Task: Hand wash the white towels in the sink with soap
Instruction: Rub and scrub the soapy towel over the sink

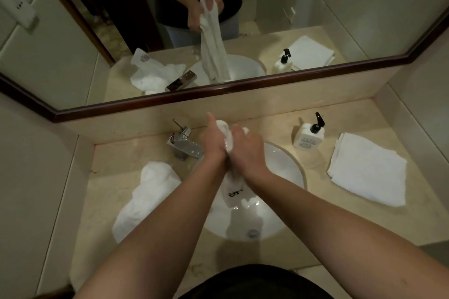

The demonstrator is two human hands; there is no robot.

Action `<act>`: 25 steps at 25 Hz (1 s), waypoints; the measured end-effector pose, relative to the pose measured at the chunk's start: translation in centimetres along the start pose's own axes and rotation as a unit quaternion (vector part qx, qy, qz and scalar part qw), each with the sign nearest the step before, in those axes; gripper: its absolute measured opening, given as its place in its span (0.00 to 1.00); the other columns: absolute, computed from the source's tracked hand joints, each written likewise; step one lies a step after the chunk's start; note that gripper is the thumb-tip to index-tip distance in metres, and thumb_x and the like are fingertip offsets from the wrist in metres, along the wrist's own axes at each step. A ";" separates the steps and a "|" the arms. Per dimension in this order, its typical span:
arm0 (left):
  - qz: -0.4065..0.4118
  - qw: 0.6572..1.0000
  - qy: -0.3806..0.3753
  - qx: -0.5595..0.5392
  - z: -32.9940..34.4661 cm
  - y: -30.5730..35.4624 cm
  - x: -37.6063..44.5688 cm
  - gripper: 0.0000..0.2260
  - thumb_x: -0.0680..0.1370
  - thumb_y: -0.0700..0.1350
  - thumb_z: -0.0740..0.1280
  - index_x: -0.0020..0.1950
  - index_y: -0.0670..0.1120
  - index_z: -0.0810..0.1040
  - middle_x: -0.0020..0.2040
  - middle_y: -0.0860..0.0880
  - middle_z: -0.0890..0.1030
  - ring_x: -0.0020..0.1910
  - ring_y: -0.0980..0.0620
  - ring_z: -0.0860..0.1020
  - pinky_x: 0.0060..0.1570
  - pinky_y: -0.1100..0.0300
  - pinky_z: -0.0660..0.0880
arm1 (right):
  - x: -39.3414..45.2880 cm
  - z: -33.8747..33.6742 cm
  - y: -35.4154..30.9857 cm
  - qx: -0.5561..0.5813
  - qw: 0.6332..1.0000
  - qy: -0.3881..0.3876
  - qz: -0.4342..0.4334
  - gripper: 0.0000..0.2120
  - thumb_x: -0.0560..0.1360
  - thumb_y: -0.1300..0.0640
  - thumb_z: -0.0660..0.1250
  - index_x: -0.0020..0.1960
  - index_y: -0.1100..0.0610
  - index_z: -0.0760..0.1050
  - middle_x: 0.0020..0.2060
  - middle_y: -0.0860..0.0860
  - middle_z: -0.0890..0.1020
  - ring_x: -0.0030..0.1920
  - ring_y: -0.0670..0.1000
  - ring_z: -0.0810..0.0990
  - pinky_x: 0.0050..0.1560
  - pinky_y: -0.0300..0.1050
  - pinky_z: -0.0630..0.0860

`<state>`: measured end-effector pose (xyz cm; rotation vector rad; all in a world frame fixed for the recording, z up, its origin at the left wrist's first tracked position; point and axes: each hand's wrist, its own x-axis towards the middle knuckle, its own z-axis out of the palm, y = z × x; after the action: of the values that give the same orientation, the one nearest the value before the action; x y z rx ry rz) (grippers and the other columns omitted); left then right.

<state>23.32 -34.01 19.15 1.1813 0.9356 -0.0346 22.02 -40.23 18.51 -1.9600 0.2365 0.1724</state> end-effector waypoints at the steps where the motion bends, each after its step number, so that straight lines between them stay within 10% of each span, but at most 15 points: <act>1: 0.013 1.000 -0.022 0.016 -0.1 -0.3 -0.2 0.27 0.81 0.65 0.57 0.38 0.44 0.76 0.37 0.46 0.81 0.36 0.51 0.79 0.38 0.58 0.76 | 0.3 -0.3 -0.1 0.046 0.999 0.008 0.021 0.19 0.82 0.52 0.58 0.36 0.59 0.74 0.34 0.54 0.79 0.37 0.54 0.78 0.37 0.43 0.73; 7: 0.026 0.999 -0.011 0.046 0.5 -0.6 -0.4 0.28 0.81 0.66 0.57 0.37 0.44 0.77 0.35 0.47 0.80 0.35 0.49 0.79 0.40 0.53 0.78 | -0.7 -0.4 -0.3 0.111 0.992 -0.021 0.062 0.28 0.75 0.32 0.61 0.39 0.57 0.80 0.35 0.52 0.84 0.38 0.50 0.84 0.38 0.46 0.81; 11: 0.067 0.990 -0.076 0.100 0.7 -2.6 -1.4 0.28 0.82 0.65 0.55 0.39 0.44 0.79 0.38 0.46 0.83 0.40 0.48 0.82 0.45 0.53 0.79 | 1.7 -2.0 -0.2 0.117 0.986 0.063 0.097 0.21 0.79 0.43 0.62 0.38 0.57 0.78 0.35 0.53 0.83 0.39 0.53 0.82 0.38 0.43 0.76; 16: 0.023 0.999 -0.018 0.040 1.0 -0.4 -1.3 0.29 0.82 0.65 0.53 0.32 0.45 0.74 0.29 0.49 0.79 0.31 0.51 0.78 0.38 0.57 0.76 | 0.1 -1.7 -0.3 0.098 0.992 -0.053 0.055 0.19 0.80 0.45 0.62 0.38 0.57 0.80 0.33 0.51 0.83 0.34 0.48 0.83 0.34 0.41 0.76; 20: 0.083 0.988 -0.059 0.113 1.7 -1.5 -2.1 0.30 0.81 0.66 0.53 0.36 0.44 0.78 0.36 0.45 0.82 0.38 0.48 0.81 0.47 0.51 0.79 | 1.9 -3.0 -1.4 0.143 0.983 0.061 0.098 0.19 0.80 0.46 0.63 0.35 0.56 0.77 0.31 0.50 0.81 0.35 0.50 0.81 0.34 0.42 0.75; 25: 0.027 0.994 -0.080 0.067 1.1 0.0 -0.9 0.29 0.81 0.66 0.53 0.40 0.43 0.78 0.40 0.45 0.84 0.41 0.48 0.83 0.48 0.52 0.81 | -0.9 -2.4 -1.2 0.146 0.985 -0.015 0.086 0.16 0.81 0.44 0.61 0.42 0.53 0.78 0.37 0.50 0.82 0.38 0.47 0.82 0.37 0.42 0.76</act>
<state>23.36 -35.28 19.77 1.3079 0.7690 -0.1500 21.50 -41.92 20.70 -1.6453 0.3903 0.2650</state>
